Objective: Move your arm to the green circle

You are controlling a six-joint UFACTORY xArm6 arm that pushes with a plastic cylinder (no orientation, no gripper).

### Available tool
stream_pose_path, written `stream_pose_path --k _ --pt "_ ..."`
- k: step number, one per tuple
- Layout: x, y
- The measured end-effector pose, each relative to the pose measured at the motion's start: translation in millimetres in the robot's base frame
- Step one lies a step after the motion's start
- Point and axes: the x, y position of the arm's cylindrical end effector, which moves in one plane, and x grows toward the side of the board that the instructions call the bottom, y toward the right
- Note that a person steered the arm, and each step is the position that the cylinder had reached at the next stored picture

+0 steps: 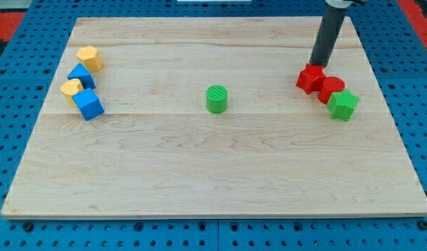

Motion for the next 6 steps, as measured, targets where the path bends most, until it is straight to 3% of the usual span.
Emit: stream_pose_path --k 1,5,6 --pt "-9 3" --pt "-10 -184" --pt "15 -190"
